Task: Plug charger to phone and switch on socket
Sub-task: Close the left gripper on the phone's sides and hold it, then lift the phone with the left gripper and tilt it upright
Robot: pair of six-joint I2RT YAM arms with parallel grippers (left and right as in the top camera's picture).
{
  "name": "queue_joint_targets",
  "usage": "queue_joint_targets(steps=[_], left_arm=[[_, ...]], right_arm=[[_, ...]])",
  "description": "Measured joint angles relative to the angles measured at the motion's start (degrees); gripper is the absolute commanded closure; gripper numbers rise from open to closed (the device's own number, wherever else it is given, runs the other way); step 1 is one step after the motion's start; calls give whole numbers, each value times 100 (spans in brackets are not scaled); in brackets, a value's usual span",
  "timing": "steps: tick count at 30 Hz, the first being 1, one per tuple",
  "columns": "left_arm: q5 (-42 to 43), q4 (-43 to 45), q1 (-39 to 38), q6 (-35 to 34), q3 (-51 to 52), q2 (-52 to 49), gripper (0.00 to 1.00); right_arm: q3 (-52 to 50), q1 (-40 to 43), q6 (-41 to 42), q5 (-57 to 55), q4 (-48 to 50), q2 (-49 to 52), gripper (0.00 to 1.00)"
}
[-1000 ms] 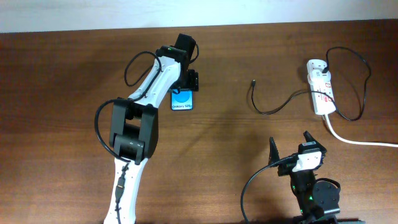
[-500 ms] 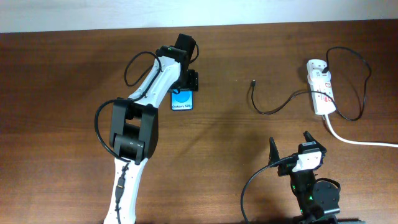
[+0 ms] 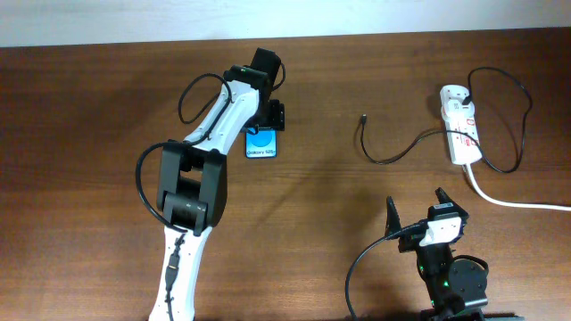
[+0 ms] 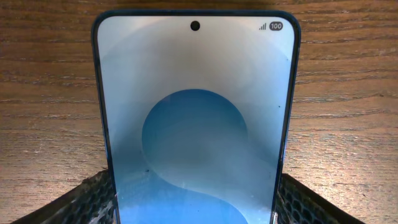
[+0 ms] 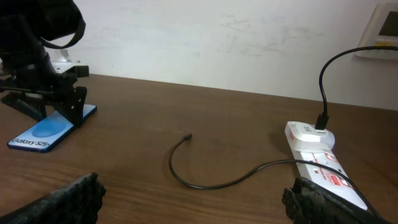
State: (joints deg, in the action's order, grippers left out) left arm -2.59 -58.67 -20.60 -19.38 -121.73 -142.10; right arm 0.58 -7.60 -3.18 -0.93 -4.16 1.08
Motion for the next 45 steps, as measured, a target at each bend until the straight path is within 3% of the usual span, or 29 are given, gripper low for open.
queue_joint_targets(steps=[18, 29, 38, 45], left_arm=[[-4, -651, -7, -15, -833, -107, 100], [-68, -2033, 101, -44, -2315, -140, 100], [-81, -3202, 407, -990, -3515, -140, 100], [162, -3626, 417, -1635, -3751, -140, 100]], right_arm=[[0, 0, -4, 0, 0, 0, 2], [0, 0, -2, 0, 0, 0, 1], [0, 0, 0, 0, 0, 0, 2], [0, 0, -2, 0, 0, 0, 2]])
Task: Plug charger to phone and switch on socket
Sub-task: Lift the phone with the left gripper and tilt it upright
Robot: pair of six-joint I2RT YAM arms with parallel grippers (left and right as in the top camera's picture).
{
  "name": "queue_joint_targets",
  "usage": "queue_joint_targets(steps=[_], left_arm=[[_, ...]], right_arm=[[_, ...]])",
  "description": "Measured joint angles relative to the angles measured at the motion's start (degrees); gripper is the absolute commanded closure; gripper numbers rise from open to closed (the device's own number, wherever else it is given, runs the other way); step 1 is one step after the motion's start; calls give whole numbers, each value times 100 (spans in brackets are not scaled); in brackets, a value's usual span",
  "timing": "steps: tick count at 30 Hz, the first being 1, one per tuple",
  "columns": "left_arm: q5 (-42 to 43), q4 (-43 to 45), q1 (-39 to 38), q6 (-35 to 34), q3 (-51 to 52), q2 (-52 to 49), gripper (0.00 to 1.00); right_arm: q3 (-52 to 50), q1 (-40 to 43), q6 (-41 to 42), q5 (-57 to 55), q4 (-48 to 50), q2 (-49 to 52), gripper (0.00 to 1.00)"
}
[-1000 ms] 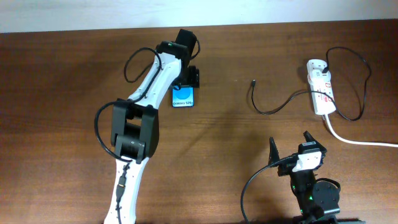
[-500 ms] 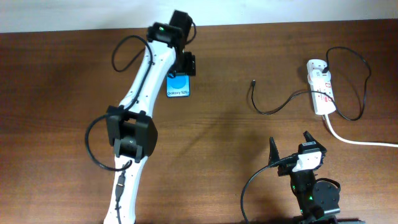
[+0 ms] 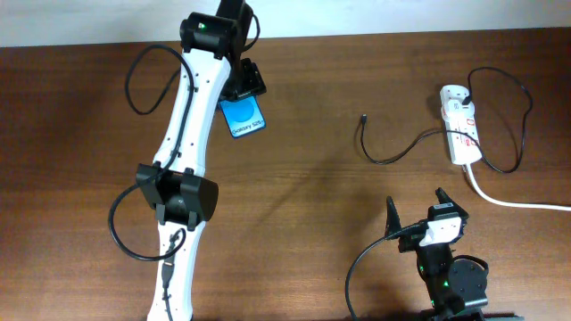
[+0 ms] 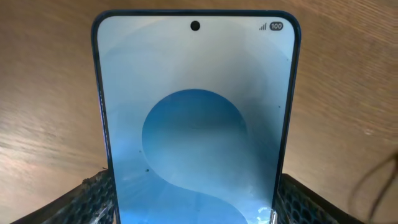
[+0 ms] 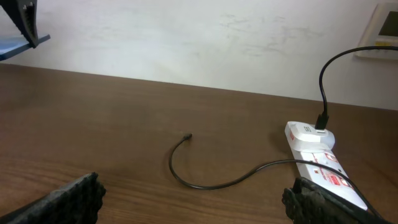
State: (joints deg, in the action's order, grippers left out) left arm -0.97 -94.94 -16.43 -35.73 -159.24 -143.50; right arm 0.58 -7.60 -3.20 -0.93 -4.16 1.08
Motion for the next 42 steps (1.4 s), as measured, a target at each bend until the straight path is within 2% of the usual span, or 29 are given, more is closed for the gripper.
queue_joint_targets(steps=[8, 15, 19, 22, 25, 32, 36, 42], left_arm=[[728, -68, 39, -304, -2, 0, 100], [1504, -170, 446, -813, -4, 0, 100], [1821, -170, 603, -896, -4, 0, 100], [1974, -170, 623, -977, -4, 0, 100], [2061, -173, 608, -1154, -4, 0, 100], [2116, -170, 599, -1399, -4, 0, 100], [2118, -170, 599, -1445, -4, 0, 100], [2118, -173, 599, -1469, -4, 0, 100]], right_arm=[[0, 0, -2, 57, 42, 0, 2], [0, 0, 247, 704, 208, 0, 2], [111, 0, 595, 817, -116, 2, 2], [625, 0, 782, 909, -549, 168, 2], [1346, -2, 844, 1062, -852, 649, 2], [3161, -2, 927, 1375, -2063, 2653, 2], [3626, -2, 929, 1458, -2131, 3200, 2], [3703, 0, 1180, 1786, -1742, 3775, 2]])
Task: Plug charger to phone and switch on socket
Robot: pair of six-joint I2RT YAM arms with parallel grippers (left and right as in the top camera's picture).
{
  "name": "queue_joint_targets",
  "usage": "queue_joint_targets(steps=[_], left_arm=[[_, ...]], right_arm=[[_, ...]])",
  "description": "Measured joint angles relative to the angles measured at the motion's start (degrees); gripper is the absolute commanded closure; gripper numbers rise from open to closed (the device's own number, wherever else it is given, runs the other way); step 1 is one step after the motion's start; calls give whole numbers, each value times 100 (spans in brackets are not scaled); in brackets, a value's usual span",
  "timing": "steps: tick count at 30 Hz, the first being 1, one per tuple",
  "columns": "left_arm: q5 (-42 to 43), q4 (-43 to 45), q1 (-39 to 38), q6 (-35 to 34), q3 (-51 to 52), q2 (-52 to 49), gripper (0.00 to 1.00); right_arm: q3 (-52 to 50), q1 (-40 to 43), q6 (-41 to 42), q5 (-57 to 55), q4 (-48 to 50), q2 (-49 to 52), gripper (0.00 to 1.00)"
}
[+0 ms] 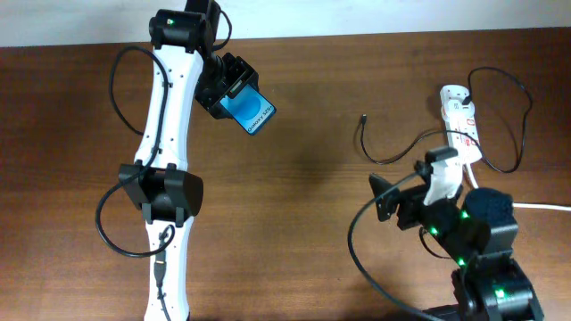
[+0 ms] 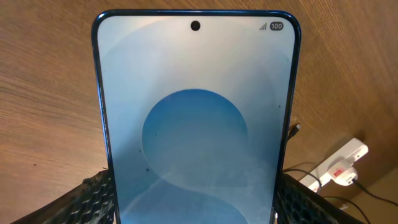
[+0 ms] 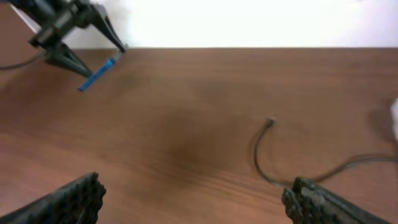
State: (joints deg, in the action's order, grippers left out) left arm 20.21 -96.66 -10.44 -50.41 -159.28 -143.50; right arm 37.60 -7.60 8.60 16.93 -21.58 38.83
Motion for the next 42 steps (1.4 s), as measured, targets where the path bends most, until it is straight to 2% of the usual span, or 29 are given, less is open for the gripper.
queue_joint_targets(steps=[3, 6, 14, 18, 25, 30, 34, 37, 42], left_arm=[[-2, 4, 0, 0, 0, 0, 100], [-2, 2, 0, 0, 0, 0, 100], [24, 4, 2, 0, -2, 0, 100], [96, 7, 0, 0, -4, 0, 100], [105, 44, 0, -28, -4, 0, 100], [151, 11, 0, -629, -4, 0, 100], [428, 2, 0, -1121, -4, 0, 100], [684, 2, 0, -1502, -4, 0, 100], [1058, 2, 2, -1746, -4, 0, 100]], right_arm=[[35, -2, 330, 186, 264, 442, 2], [354, -2, 667, 227, 120, 1209, 2], [2723, -2, 1329, -122, -1545, 3783, 2], [3462, -2, 1384, -151, -1700, 4684, 1], [3491, 0, 1394, -155, -1722, 4802, 2], [3497, -2, 1440, 422, -1279, 4802, 0], [3506, -70, 1849, 807, -855, 4802, 8], [3506, -297, 2205, 850, -584, 4802, 8], [3506, -577, 2837, 798, -380, 4802, 9]])
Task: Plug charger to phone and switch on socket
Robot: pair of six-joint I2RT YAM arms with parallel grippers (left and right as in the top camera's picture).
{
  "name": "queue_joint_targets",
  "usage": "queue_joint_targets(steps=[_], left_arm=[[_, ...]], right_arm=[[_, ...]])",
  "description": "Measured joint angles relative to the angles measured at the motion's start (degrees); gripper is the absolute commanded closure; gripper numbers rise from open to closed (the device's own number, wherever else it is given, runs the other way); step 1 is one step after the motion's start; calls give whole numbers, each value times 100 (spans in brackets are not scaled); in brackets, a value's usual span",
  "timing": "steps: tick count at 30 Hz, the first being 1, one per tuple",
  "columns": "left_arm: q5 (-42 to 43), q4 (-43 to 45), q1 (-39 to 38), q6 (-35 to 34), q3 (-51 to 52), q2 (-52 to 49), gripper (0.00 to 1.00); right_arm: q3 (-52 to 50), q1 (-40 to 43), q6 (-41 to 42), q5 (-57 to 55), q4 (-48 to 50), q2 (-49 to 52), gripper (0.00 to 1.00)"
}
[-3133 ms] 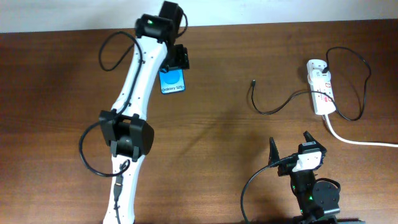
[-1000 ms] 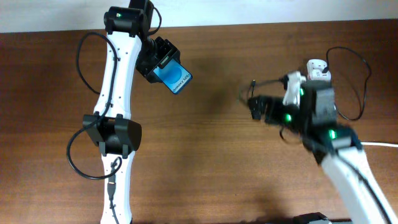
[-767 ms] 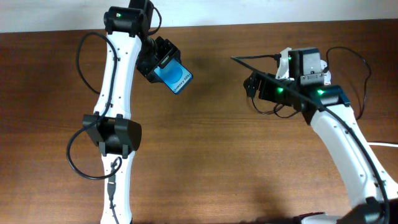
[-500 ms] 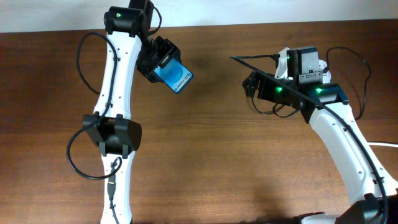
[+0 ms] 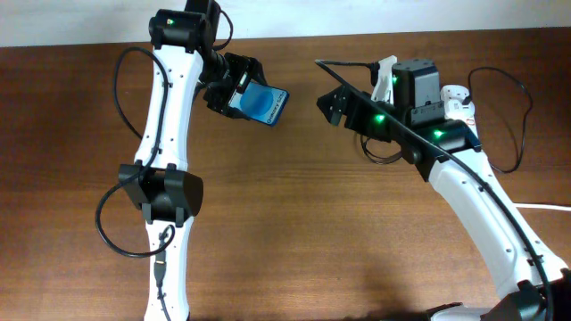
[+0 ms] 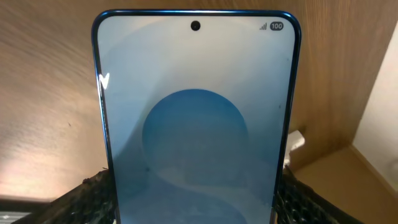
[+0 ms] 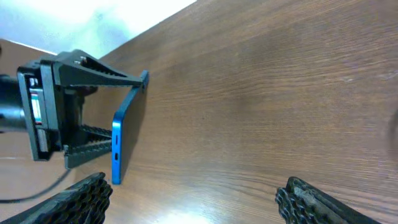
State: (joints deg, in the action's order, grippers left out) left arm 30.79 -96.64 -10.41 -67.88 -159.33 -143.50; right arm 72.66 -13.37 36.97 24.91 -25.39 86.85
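The blue phone (image 5: 265,103) is held above the brown table (image 5: 294,223), and my left gripper (image 5: 239,92) is shut on its lower end. Its lit screen (image 6: 196,118) fills the left wrist view between the black pads (image 6: 87,199). In the right wrist view the phone (image 7: 117,146) stands edge-on with its port end nearest the camera. My right gripper (image 5: 357,86) hovers open and empty a short way right of the phone, its fingers (image 7: 81,199) wide apart. A short loop of the black charger cable (image 5: 382,157) shows under the right arm; its plug tip is hidden.
The white power strip (image 5: 457,93) lies at the back right, mostly covered by the right arm, with a black cord loop (image 5: 523,111) beside it and a white lead (image 5: 526,205) running off the right edge. The back wall edge is close behind both grippers.
My right arm has moved from the front right to the back, above the cable, and now faces the phone's end. The left gripper has tilted the phone further toward the right.
My left gripper was shut on the phone lying on the table, with the right arm parked at the front. Then the phone was up off the table at the back left. It was then turned rightward while the right arm stood higher, and now both face each other.
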Motion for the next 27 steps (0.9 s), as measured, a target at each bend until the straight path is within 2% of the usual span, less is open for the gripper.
queue_joint_targets(steps=[15, 22, 27], left_arm=[[2188, 0, 55, -48, 0, 0, 100], [2361, 0, 96, -28, 0, 0, 100], [1714, 0, -13, -26, 0, 0, 100]], right_arm=[[0, 170, 358, -345, -245, 0, 9], [0, 302, 356, -297, -262, 0, 9], [0, 133, 352, -251, -131, 0, 9]])
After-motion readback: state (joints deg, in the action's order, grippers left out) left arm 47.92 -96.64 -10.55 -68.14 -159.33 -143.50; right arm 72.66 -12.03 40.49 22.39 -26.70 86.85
